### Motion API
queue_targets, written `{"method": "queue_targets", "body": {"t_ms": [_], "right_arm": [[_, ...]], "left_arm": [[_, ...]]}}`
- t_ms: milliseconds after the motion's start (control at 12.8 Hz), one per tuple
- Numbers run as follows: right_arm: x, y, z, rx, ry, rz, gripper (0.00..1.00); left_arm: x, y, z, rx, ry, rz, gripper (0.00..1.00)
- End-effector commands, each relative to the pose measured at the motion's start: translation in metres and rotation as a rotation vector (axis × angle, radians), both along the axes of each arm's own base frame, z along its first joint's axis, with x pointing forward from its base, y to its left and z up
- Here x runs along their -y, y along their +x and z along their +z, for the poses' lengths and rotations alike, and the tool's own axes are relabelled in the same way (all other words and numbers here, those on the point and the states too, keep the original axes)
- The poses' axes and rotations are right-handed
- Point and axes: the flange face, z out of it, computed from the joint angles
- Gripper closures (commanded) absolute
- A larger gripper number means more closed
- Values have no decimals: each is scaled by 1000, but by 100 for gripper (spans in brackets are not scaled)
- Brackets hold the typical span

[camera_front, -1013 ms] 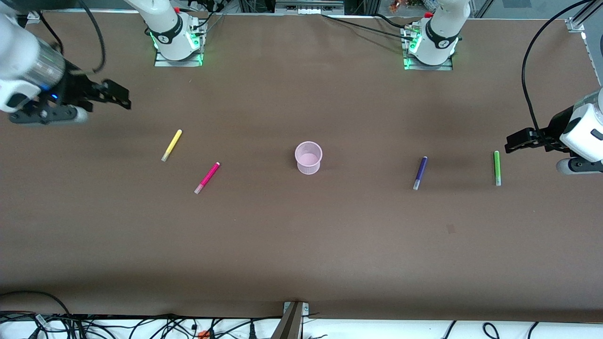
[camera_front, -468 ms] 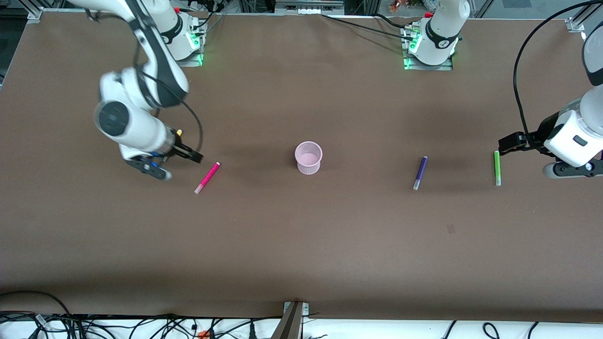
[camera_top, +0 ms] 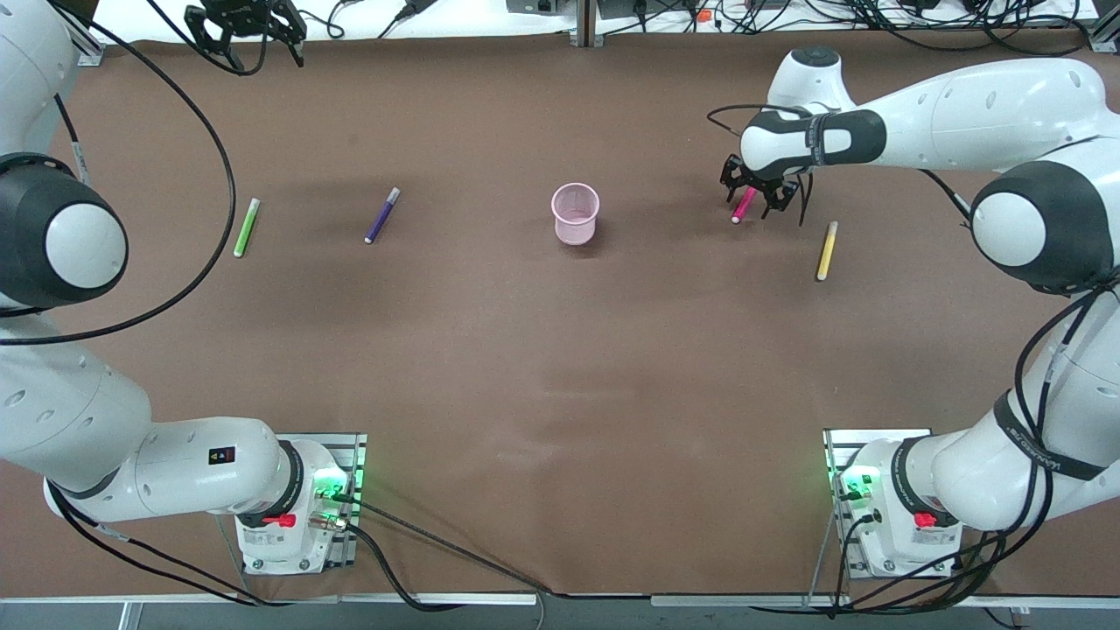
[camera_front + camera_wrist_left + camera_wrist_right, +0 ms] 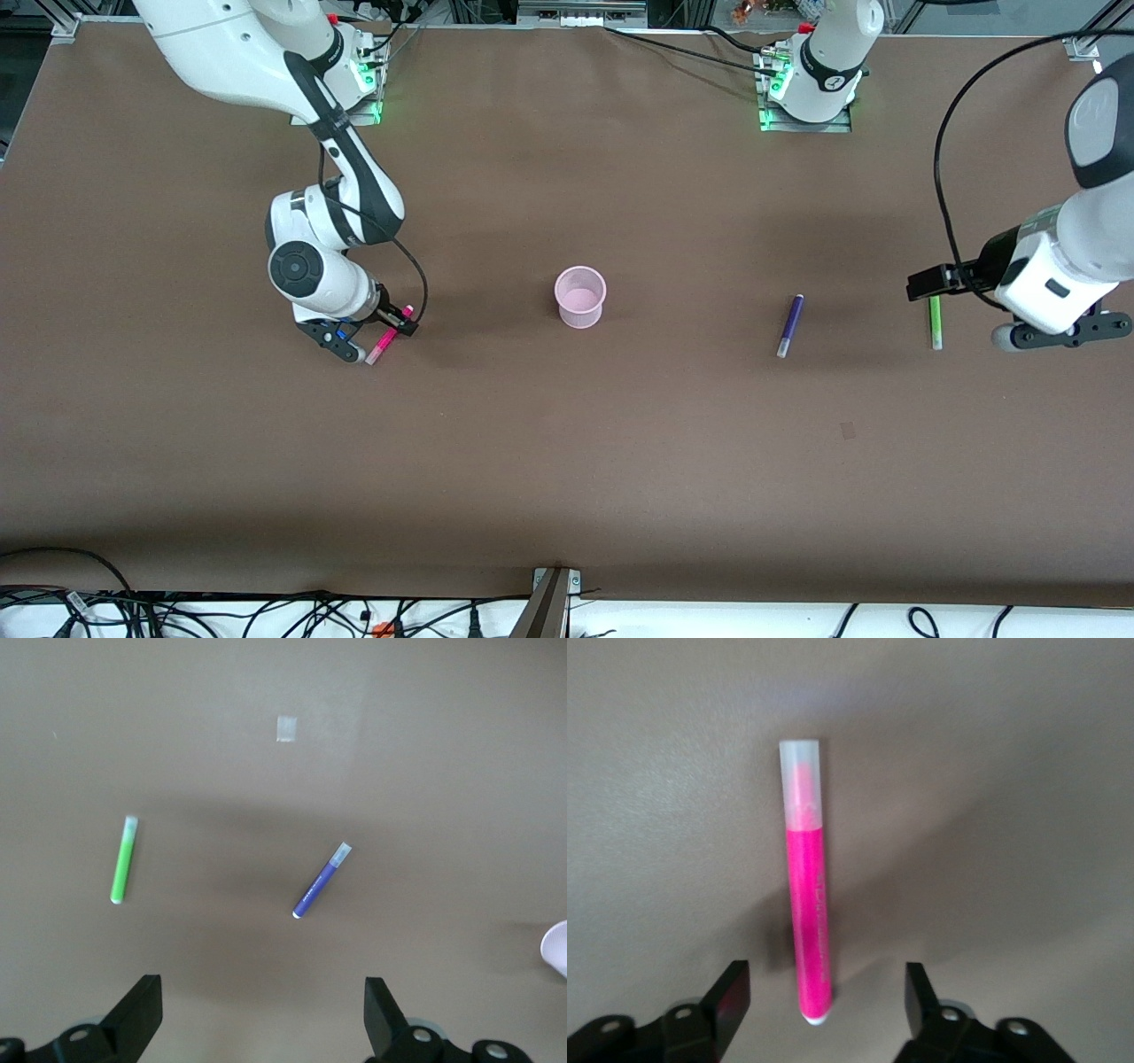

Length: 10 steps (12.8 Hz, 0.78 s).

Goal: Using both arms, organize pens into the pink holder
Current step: 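Grasp the magenta highlighter and lift it over the pink cup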

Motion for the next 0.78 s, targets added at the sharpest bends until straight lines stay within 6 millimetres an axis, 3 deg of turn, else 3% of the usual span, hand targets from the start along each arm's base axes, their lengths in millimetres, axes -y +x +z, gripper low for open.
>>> {"method": "queue_targets", "body": {"t_ms": [0,234,390,468,545,701], "right_arm": [[-10,0,-11,3,23,-37,40],[-10,-1,-11,-6,21,-27,95],[-15,-2,-4,-17,23,-19,100],[-29,-7,8,-44,30,0,100],[-41,-7,27,-74,48,-22,100],[-88,-9,72,-164,117,-89,100]], "left_arm": [[4,19,-45,-29,17,273,0],[22,23,-90,-82,130,739,0],[30,27,-115,-72,251,1058,0],[34,26,-130,-62,308,1186,0],[43,24,-147,-45,371,1276,0],[50,20,-179,-55,453,1410,0]]}}
